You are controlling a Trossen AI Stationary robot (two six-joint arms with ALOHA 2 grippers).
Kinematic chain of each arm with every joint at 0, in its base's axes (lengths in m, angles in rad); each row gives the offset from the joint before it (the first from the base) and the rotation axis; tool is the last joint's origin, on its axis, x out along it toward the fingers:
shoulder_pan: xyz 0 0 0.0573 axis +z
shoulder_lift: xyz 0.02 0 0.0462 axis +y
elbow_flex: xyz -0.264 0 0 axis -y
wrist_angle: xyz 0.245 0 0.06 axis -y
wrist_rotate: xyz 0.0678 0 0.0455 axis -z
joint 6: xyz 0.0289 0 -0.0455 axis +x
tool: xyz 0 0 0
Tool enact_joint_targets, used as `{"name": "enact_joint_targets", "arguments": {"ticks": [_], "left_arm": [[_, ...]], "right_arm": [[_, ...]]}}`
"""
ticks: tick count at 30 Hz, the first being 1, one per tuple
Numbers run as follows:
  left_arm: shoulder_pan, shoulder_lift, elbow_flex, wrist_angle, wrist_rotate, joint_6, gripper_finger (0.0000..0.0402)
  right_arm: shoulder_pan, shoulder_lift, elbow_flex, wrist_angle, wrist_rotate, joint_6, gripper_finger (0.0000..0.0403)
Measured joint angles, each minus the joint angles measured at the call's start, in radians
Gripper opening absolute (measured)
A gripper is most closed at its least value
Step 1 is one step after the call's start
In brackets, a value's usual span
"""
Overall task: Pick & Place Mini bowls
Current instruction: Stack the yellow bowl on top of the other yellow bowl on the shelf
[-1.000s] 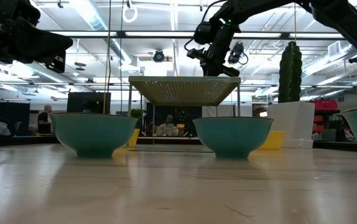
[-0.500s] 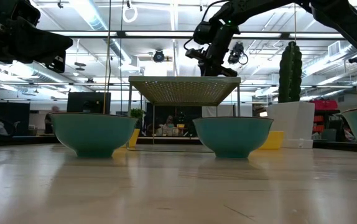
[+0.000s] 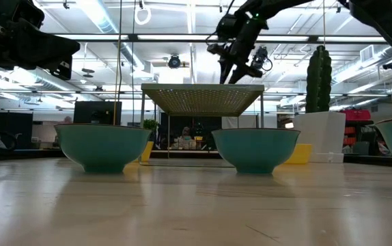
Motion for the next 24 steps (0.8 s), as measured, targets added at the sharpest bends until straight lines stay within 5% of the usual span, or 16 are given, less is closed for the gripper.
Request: {"name": "enact_joint_targets", "arguments": {"ticks": [24], "left_arm": [[0.000, 0.000, 0.000, 0.000, 0.000, 0.000, 0.0034]], "right_arm": [[0.007, -0.237, 0.000, -0.069, 0.004, -0.224, 0.0114]]}}
